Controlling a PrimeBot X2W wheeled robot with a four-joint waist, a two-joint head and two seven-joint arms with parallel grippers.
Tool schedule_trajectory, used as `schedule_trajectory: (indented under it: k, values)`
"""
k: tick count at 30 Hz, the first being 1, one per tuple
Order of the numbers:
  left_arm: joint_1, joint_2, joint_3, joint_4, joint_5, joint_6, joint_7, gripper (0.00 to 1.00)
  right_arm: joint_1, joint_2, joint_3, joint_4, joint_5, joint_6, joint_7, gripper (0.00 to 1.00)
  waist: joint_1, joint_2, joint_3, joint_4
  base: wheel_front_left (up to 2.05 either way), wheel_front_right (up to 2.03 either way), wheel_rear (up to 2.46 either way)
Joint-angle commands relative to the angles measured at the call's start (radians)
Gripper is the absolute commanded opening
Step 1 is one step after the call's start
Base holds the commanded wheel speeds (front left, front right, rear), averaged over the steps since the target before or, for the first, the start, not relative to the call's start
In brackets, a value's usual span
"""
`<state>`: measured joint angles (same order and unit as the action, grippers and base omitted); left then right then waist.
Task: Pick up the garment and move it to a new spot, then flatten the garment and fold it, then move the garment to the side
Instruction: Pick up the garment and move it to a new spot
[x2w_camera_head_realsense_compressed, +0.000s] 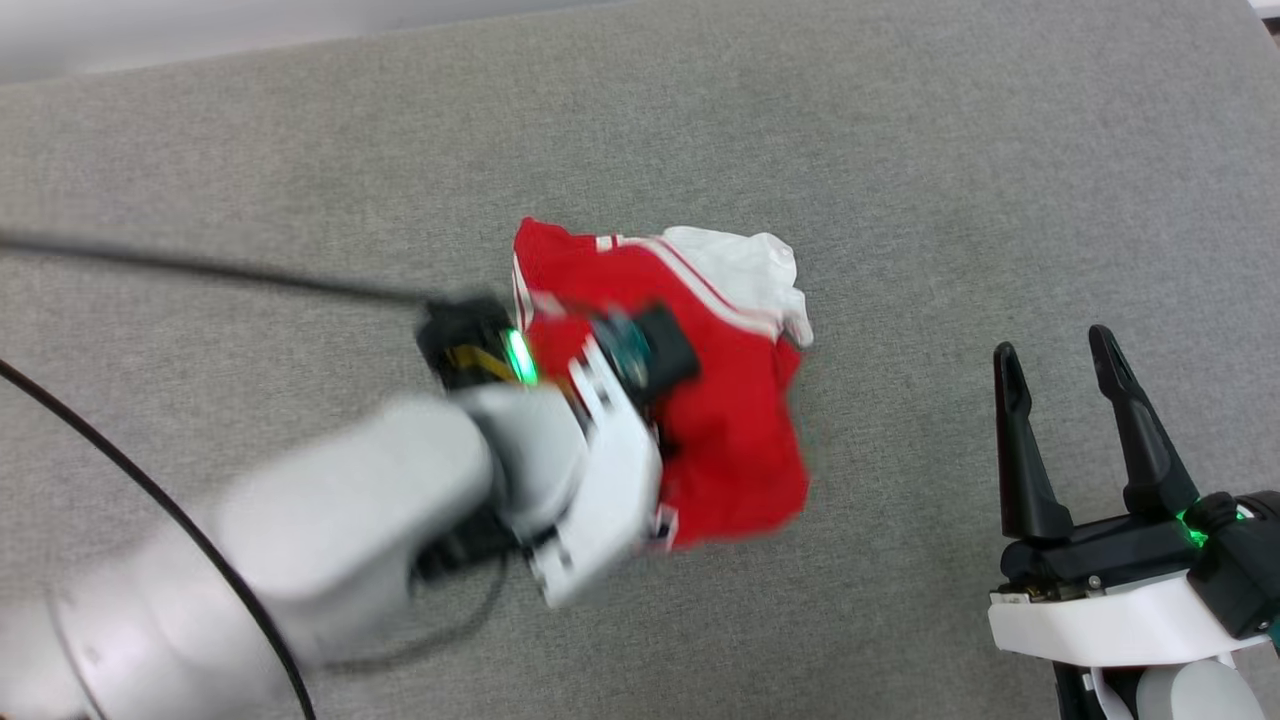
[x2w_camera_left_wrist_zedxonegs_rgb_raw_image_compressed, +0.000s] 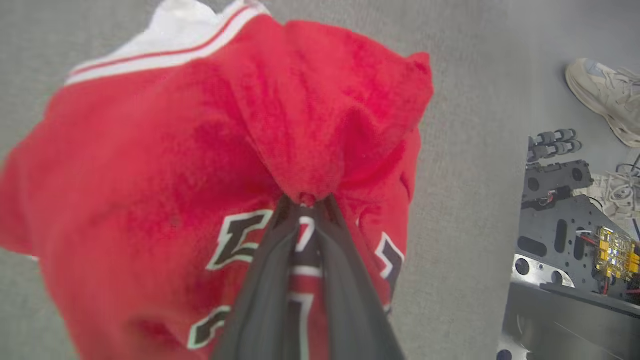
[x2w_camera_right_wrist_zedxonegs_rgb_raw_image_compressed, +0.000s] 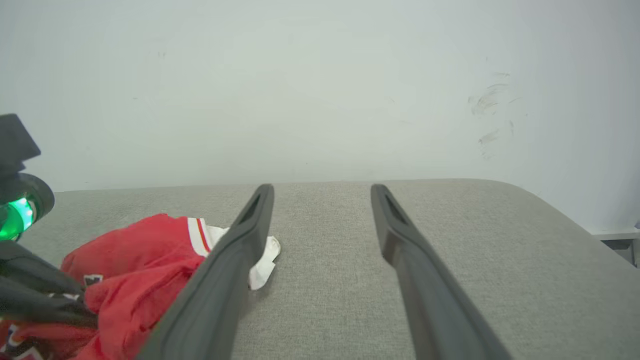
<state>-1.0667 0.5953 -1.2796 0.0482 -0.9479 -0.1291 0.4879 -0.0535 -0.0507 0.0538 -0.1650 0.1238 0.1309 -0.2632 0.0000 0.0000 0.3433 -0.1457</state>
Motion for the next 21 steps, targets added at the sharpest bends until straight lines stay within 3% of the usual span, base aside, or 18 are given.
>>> schedule_trajectory:
  k: [1,6,10,11,12,17,21]
  values:
    - [0.043,-0.011,-0.001,-0.004,0.016,0.000,0.018,0.00,-0.006,0.001,0.002,0.001,0.002,0.000,-0.002,1.00,0.0000,0.0000,0.003,-0.003,0.00,0.00,0.00]
    - [0.207,-0.050,0.000,-0.024,0.084,0.000,0.119,0.00,-0.009,0.001,-0.001,0.006,0.003,0.000,-0.002,1.00,0.0000,0.0000,0.007,-0.004,0.00,0.00,0.00]
    - [0.244,-0.070,-0.002,-0.027,0.107,0.000,0.097,0.00,-0.005,0.001,-0.007,0.015,-0.003,0.000,-0.002,1.00,0.0000,0.0000,-0.003,0.013,0.00,0.00,0.00]
    - [0.231,-0.072,-0.002,-0.013,0.108,0.000,0.064,0.33,-0.004,0.001,-0.006,0.018,-0.005,0.000,-0.002,1.00,0.0000,0.0000,-0.010,0.018,0.00,0.00,0.00]
    - [0.214,-0.076,-0.001,-0.001,0.116,0.000,0.025,1.00,-0.001,0.001,-0.005,0.021,-0.005,0.000,-0.002,1.00,0.0000,0.0000,-0.018,0.022,0.00,0.00,0.00]
    - [0.150,-0.096,0.018,0.067,0.148,0.000,-0.200,1.00,0.019,0.001,-0.005,0.034,-0.008,0.000,-0.002,1.00,0.0000,0.0000,-0.069,0.044,0.00,0.00,0.00]
    - [0.140,-0.114,0.085,0.121,0.204,0.049,-0.382,1.00,0.038,0.001,-0.010,0.044,-0.007,0.000,-0.002,1.00,0.0000,0.0000,-0.111,0.060,0.00,0.00,0.00]
